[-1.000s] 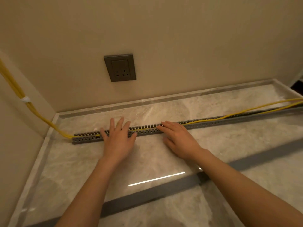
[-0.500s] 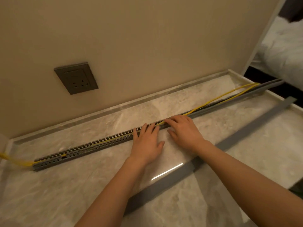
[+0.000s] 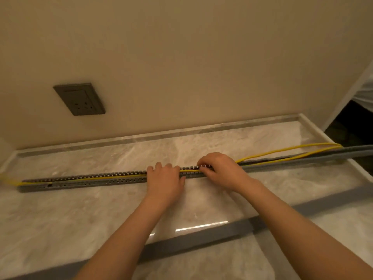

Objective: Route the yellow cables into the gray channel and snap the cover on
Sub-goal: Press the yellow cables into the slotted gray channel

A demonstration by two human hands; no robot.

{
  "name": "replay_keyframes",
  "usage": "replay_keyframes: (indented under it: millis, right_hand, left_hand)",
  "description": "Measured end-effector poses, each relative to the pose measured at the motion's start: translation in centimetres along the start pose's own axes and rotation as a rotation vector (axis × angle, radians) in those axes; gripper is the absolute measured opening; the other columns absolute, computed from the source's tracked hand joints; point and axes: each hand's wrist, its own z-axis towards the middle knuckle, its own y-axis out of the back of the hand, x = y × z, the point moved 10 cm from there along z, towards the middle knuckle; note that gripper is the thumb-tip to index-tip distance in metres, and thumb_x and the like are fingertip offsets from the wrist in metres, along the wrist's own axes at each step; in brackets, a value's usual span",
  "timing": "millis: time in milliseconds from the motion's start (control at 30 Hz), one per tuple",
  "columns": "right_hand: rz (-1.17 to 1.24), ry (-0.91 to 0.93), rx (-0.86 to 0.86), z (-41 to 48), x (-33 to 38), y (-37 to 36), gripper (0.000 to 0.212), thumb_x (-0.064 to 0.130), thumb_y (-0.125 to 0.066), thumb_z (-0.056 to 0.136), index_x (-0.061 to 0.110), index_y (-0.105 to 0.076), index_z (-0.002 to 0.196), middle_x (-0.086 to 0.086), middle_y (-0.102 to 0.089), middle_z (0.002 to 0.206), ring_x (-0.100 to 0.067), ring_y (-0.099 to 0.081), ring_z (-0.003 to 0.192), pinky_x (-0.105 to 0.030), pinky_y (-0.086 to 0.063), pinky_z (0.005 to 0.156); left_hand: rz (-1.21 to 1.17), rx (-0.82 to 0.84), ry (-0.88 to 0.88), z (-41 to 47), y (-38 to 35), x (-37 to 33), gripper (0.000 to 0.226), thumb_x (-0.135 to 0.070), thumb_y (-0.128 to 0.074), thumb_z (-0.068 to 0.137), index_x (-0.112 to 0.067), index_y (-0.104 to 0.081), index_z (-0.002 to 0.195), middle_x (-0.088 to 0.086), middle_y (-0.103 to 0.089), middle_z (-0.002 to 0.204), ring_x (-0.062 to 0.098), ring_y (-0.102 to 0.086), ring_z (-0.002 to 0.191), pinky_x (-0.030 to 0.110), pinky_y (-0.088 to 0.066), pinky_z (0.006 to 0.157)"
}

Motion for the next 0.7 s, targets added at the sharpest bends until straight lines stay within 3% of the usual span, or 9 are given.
replay_keyframes:
  millis: [267,433,700]
  right_hand:
    - [-0.018,-0.067,0.035,-2.0,-4.9,2.1,0.026,0.026,-0.054,0.091,0.018,-0.063,0.114,-0.003,-0.063,0.111,-0.020,-0.055,0.103,-0.036,-0.046,0.089]
    - [-0.064,-0.103,-0.117,-3.6,-5.4,3.2,0.026,0.020,-0.056,0.089,0.016,-0.064,0.114,-0.003,-0.061,0.115,-0.022,-0.053,0.106,-0.037,-0.041,0.093]
    - [-0.133,-0.136,-0.155,-5.1,-5.8,2.9,0.033,0.020,-0.056,0.087,0.020,-0.060,0.120,-0.003,-0.059,0.119,-0.024,-0.050,0.111,-0.038,-0.036,0.094]
  left_hand:
    - [-0.046,-0.063,0.078,-0.1,1.1,-1.2,0.030,-0.042,-0.041,0.092,-0.018,-0.055,0.102,0.004,-0.056,0.100,0.027,-0.058,0.087,0.037,-0.042,0.076]
    - [-0.089,-0.123,-0.044,0.0,1.9,-3.6,0.030,-0.039,-0.040,0.092,-0.017,-0.059,0.098,0.003,-0.059,0.096,0.025,-0.057,0.086,0.034,-0.040,0.070]
    - [-0.247,-0.184,-0.218,-0.7,1.3,-8.3,0.030,-0.033,-0.044,0.090,-0.020,-0.056,0.114,-0.001,-0.058,0.107,0.021,-0.050,0.097,0.034,-0.038,0.081]
